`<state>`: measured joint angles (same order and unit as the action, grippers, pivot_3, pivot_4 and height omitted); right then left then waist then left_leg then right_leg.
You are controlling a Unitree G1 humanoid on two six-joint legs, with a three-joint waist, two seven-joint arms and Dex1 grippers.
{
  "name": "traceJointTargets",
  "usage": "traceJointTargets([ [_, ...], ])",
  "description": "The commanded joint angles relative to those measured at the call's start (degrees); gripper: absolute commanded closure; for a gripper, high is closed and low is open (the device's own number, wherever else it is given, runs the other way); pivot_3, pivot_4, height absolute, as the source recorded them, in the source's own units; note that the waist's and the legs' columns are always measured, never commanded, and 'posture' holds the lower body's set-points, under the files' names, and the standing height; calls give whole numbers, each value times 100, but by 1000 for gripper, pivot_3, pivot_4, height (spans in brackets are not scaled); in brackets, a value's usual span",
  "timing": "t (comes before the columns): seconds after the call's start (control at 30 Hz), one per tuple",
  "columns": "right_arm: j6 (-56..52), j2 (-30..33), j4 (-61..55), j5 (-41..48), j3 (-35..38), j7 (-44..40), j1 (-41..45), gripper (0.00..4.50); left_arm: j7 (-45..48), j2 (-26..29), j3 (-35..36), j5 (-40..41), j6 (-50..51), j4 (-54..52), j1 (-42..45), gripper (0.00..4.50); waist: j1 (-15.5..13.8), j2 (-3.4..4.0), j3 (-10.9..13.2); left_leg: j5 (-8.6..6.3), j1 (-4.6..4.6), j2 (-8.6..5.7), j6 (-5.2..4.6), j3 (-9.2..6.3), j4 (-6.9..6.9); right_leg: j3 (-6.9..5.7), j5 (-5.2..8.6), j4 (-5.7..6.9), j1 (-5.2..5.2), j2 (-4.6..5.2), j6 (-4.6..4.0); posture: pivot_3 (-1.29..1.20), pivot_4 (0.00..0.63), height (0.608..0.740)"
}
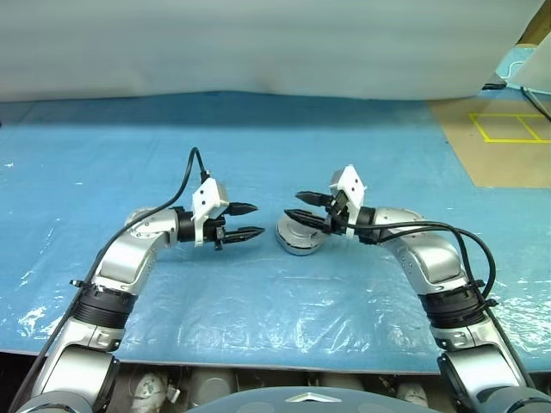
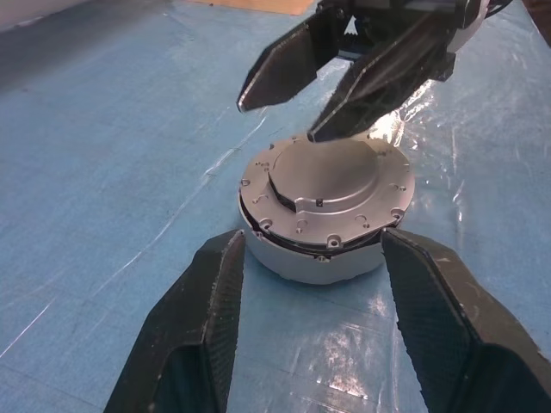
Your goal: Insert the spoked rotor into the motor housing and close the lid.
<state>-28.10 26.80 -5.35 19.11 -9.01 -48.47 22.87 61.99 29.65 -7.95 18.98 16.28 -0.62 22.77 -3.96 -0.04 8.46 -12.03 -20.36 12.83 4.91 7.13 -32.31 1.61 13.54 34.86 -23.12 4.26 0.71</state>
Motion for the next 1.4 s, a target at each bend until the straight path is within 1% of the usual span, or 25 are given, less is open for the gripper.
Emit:
traceJointTargets([
  [0.03, 237, 90, -148, -82, -18, -106, -129, 1829, -21, 18, 44, 31, -17, -192, 64, 1841, 1, 0, 0, 0, 0, 0, 0, 0, 0, 0, 0, 0, 0, 0, 0, 0, 150, 740],
  [0.1, 247, 112, -276, -38, -17, -170, -199, 1504, -21, 35, 55, 38, -13, -213, 37, 1841, 7, 0, 0, 0, 0, 0, 0, 0, 0, 1, 0, 0, -1, 1, 0, 0, 150, 740],
  [0.23, 459, 108, -118, -385, -124, 6, -243, 131, -27, 44, 55, 29, -20, -221, 17, 1841, 11, 0, 0, 0, 4, 0, 0, 0, -1, 2, 0, 2, -2, 0, 0, 0, 150, 740],
  [0.27, 507, 108, -70, -453, -148, 17, -250, 54, -29, 40, 51, 26, -23, -216, 21, 1841, 9, 0, 0, 0, 4, 0, 0, 1, -2, 2, 0, 2, -2, 1, 0, 0, 150, 740],
  [0.6, 993, 180, 288, -1028, -427, -45, -437, 54, -51, 26, 38, 11, -29, -188, 45, 1841, 7, 0, 0, 0, 1, 0, 0, 1, -1, 2, 0, 1, -2, 1, 0, 0, 150, 740],
  [0.77, 1453, 254, 422, -1408, -577, 36, -568, 54, -68, 26, 40, 12, -21, -206, 32, 1841, 8, 0, 0, 0, 4, -1, 0, 1, -3, 3, 0, 2, -1, 1, 0, 0, 150, 740],
  [0.87, 1513, 166, 415, -1334, -539, 59, -594, 651, -79, 20, 38, 18, -24, -211, 30, 1841, 8, 0, 0, 0, 9, -1, 0, 1, -4, 4, 0, 2, 3, 1, 0, 0, 150, 740],
  [0.93, 1543, 111, 435, -1319, -500, 118, -567, 1349, -84, 20, 34, 17, -30, -206, 33, 1841, 9, -1, 0, 0, 10, -1, 0, 2, -6, 5, 0, 2, 4, 1, -1, 0, 150, 740],
  [0.97, 1531, 83, 449, -1310, -476, 157, -549, 1530, -86, 19, 34, 17, -32, -202, 35, 1841, 12, -1, 0, 0, 12, -1, 0, 2, -6, 6, 1, 2, 4, 1, -1, 0, 150, 740],
  [1.13, 1281, 6, 401, -1211, -413, 207, -467, 1525, -93, 13, 32, 16, -43, -201, 38, 1841, 24, -1, 0, 0, 16, 0, 0, 4, -8, 7, 1, 2, 4, 1, -1, 0, 150, 740],
  [1.23, 977, -154, 336, -1001, -308, 244, -335, 1525, -102, 4, 30, 15, -49, -199, 38, 1841, 26, -1, 0, 0, 16, 0, 0, 5, -9, 8, 5, 2, 4, 1, -9, 0, 150, 740],
  [1.4, 763, -301, 308, -952, -304, 289, -226, 1525, -113, -11, 23, 13, -60, -201, 37, 1841, 36, 0, 0, 0, 15, 0, 0, 5, -9, 7, 3, 1, 4, 1, -6, 0, 150, 740],
])
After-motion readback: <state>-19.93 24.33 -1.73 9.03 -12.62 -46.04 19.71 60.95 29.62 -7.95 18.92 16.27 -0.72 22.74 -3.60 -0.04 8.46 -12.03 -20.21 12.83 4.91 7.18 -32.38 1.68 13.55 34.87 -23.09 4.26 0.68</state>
